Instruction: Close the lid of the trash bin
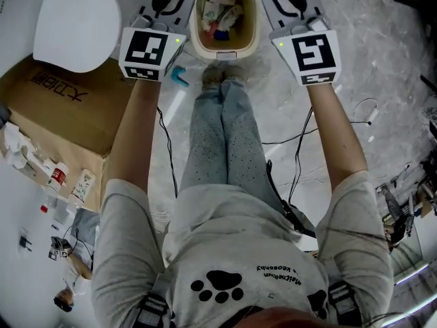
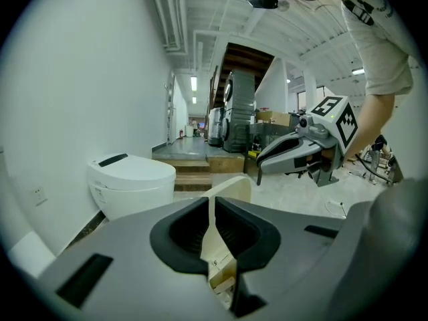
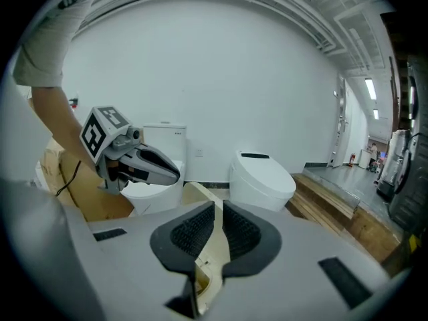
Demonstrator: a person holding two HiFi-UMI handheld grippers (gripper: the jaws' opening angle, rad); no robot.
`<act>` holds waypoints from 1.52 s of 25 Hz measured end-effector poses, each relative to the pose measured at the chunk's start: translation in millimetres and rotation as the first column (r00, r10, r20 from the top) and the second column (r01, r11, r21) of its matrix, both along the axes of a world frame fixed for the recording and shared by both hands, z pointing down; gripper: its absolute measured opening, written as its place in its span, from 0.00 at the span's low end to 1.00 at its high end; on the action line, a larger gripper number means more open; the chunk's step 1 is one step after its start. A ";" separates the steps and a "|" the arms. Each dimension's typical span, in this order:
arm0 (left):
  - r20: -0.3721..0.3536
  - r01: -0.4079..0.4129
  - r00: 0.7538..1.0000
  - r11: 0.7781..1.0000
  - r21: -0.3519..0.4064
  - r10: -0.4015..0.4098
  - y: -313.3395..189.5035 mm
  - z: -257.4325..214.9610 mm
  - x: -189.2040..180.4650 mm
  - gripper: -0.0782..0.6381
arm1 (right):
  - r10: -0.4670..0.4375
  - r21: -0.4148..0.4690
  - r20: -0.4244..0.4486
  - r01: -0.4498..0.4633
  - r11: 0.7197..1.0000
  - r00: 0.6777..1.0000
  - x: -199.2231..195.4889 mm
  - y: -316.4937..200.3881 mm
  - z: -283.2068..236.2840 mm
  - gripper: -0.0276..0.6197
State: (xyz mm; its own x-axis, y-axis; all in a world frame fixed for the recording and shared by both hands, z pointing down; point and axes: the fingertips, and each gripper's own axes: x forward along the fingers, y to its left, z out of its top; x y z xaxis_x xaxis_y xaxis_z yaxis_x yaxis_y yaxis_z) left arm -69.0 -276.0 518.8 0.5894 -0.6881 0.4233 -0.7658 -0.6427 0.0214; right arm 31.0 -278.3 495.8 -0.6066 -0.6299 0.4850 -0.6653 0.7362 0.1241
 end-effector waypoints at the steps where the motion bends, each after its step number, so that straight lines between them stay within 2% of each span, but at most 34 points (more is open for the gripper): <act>1: 0.008 -0.005 1.000 1.000 -0.003 0.005 -1.6 2.3 -1.0 0.14 | -0.004 -0.004 -0.005 0.004 1.000 1.000 0.5 -1.1 2.7 0.09; 9: 0.031 -0.037 0.999 0.999 -0.025 0.038 -8.4 14.3 -4.0 0.15 | -0.001 -0.026 -0.012 0.001 1.000 1.000 9.4 -8.0 18.2 0.10; 10: 0.031 -0.038 0.999 0.999 -0.028 0.039 -9.4 15.3 -4.2 0.17 | -0.003 -0.029 -0.013 0.003 1.000 1.000 9.9 -8.8 19.7 0.11; 12: 0.034 -0.038 0.999 0.998 -0.039 0.040 -11.9 18.0 -5.3 0.27 | -0.010 -0.041 -0.013 0.009 0.999 1.000 10.1 -10.1 23.5 0.21; 18: 0.067 -0.036 0.997 0.999 -0.035 0.038 -23.6 23.2 -10.4 0.33 | -0.035 -0.038 -0.062 0.032 0.999 0.997 11.4 -17.3 35.9 0.26; 24: 0.092 -0.075 0.993 0.996 -0.042 0.078 -34.1 28.6 -9.4 0.33 | -0.090 -0.042 -0.140 0.085 0.996 0.986 8.1 -32.3 51.6 0.26; 30: 0.100 -0.099 0.989 0.993 -0.059 0.105 -36.1 33.1 -6.4 0.33 | -0.107 -0.063 -0.162 0.097 0.993 0.981 8.0 -44.0 57.4 0.26; 33: 0.131 -0.124 0.983 0.991 -0.055 0.130 -34.2 34.6 -4.2 0.33 | -0.109 -0.064 -0.172 0.100 0.993 0.979 9.3 -44.2 60.9 0.17; 37: 0.153 -0.126 0.980 0.991 -0.040 0.130 -28.5 34.6 -5.4 0.22 | -0.135 -0.051 -0.192 0.128 0.991 0.972 10.2 -35.7 60.9 0.17; 38: 0.156 -0.126 0.979 0.991 -0.038 0.130 -26.5 34.2 -6.2 0.22 | -0.143 -0.049 -0.196 0.136 0.989 0.970 9.9 -32.6 60.8 0.17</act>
State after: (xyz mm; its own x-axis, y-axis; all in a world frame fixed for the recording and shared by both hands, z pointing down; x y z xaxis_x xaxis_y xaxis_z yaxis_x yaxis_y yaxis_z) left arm -75.2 -302.5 553.0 0.5961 -0.5983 0.5355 -0.6726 -0.7363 -0.0740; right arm 40.9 -310.9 556.6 -0.5766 -0.5262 0.6250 -0.5199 0.8264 0.2161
